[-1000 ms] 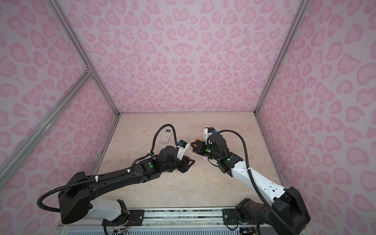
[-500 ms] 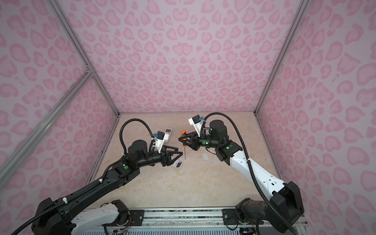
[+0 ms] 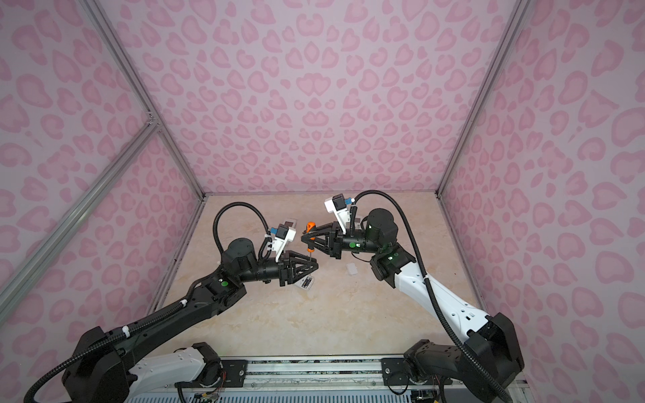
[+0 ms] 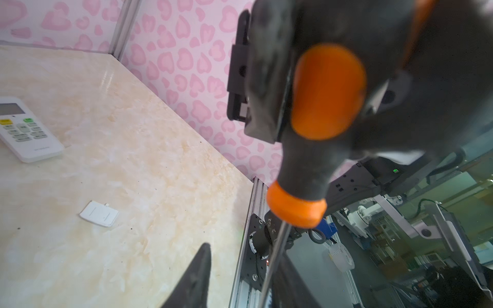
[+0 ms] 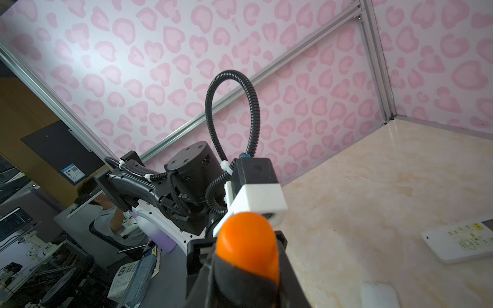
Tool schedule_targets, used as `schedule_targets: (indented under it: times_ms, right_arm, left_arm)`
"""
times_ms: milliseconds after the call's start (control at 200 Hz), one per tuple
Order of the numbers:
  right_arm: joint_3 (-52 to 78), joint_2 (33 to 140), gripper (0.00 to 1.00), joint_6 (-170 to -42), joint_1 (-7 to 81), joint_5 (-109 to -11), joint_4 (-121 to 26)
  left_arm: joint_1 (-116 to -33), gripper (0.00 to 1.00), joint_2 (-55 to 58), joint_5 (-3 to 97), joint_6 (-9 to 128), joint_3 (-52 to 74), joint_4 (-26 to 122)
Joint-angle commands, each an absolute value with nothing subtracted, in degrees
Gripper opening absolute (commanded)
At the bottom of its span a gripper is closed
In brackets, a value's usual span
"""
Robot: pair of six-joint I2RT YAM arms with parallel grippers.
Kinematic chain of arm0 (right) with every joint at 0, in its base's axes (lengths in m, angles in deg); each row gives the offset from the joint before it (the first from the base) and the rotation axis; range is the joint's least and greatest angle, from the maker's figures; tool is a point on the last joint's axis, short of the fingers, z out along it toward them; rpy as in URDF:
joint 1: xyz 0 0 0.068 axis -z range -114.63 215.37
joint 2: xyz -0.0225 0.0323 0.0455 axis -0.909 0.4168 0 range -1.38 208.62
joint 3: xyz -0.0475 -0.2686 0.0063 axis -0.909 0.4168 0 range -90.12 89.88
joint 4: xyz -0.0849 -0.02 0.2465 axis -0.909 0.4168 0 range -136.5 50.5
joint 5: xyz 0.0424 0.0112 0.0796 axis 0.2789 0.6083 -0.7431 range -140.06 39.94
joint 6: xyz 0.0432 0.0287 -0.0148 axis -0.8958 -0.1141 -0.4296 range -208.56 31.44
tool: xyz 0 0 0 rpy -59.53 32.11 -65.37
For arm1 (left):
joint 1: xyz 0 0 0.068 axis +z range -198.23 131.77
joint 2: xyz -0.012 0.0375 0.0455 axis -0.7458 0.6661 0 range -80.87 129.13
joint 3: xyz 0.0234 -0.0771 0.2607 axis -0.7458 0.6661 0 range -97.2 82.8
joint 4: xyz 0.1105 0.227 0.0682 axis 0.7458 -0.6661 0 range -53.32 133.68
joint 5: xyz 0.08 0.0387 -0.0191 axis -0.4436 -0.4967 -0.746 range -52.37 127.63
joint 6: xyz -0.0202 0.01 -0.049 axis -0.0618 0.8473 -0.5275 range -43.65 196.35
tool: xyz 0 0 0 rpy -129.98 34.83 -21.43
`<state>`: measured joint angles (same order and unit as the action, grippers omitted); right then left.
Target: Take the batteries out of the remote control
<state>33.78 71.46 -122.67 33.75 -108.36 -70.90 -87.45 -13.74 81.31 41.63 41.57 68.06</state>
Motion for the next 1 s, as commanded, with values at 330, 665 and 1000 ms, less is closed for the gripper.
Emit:
schedule_targets:
  times_ms: [330,665,1000]
  right_arm:
    - [35.2,67.7,0.67,-128.2,33.3,-93.3,-65.6]
    - [27.2,68.4,0.63,-123.1,27.5,-75.3,-40.2]
    - [25.4,72.3,0.40,-124.7,26.4,-75.2,-38.9]
  left_arm:
    - [-88.2,0.04,-17.7,68.2,50.8,41.9,60.2]
    - [-95.0,0.04,-16.9,44.9,64.7,34.3,39.3]
    - [-98.4,0.04,-15.5,36.5,68.3,32.2,35.5]
